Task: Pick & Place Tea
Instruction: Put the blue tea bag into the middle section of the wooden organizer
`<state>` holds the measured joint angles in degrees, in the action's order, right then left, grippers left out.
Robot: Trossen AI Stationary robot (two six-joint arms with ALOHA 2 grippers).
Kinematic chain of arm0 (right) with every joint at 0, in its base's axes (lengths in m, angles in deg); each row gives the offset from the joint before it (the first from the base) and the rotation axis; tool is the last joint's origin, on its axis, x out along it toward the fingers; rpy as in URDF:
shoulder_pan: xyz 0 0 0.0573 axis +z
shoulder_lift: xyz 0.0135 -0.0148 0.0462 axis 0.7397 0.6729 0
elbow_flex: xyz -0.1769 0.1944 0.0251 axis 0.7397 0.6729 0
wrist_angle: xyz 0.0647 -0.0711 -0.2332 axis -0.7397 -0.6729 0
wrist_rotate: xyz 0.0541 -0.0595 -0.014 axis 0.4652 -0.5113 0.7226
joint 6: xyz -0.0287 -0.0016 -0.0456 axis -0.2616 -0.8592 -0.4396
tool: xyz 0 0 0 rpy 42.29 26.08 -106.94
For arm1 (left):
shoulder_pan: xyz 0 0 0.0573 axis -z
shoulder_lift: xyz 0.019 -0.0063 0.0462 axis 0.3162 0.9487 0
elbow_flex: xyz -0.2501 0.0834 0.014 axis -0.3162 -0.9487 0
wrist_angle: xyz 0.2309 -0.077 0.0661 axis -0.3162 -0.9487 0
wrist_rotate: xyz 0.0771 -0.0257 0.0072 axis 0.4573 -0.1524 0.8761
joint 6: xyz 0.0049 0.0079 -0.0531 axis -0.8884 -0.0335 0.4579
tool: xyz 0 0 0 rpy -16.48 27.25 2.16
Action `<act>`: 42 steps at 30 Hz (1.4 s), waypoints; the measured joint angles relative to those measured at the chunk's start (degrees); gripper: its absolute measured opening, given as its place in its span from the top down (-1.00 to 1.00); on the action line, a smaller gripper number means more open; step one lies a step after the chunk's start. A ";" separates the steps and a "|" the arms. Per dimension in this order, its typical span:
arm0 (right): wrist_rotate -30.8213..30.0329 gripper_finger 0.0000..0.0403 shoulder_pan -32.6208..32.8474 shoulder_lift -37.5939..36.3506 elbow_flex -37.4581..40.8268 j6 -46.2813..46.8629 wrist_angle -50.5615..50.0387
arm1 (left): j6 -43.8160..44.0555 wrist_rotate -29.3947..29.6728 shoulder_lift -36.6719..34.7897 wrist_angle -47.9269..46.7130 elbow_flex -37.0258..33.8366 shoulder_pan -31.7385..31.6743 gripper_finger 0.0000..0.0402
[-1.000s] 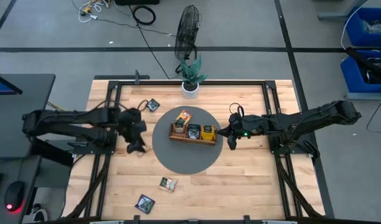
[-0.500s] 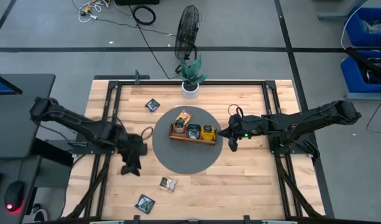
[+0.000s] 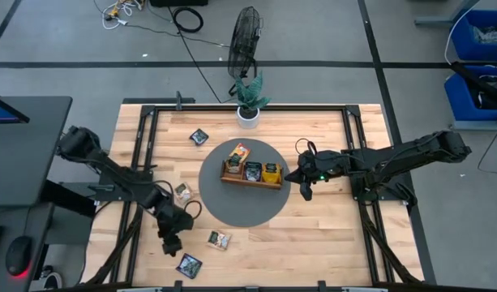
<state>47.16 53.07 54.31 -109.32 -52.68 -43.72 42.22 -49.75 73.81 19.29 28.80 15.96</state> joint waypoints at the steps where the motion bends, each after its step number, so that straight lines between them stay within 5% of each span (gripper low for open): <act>1: 0.10 0.99 0.00 0.00 0.00 -0.23 0.00 | 1.76 0.03 0.78 1.76 0.00 0.34 -0.04; 20: 3.04 0.99 -0.02 0.00 0.00 -3.13 -0.16 | 23.83 2.64 13.00 19.93 0.04 3.88 -0.04; 34: 4.94 0.99 0.00 0.00 0.00 -5.38 -0.48 | 33.44 -0.04 17.93 20.24 0.07 4.12 -0.03; 42: 4.94 0.99 0.00 0.00 0.00 -5.58 -0.48 | 36.01 -0.19 18.40 20.39 0.05 4.15 0.22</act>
<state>52.10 53.07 54.31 -109.32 -58.26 -44.21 78.22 -49.94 92.21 39.69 28.85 20.11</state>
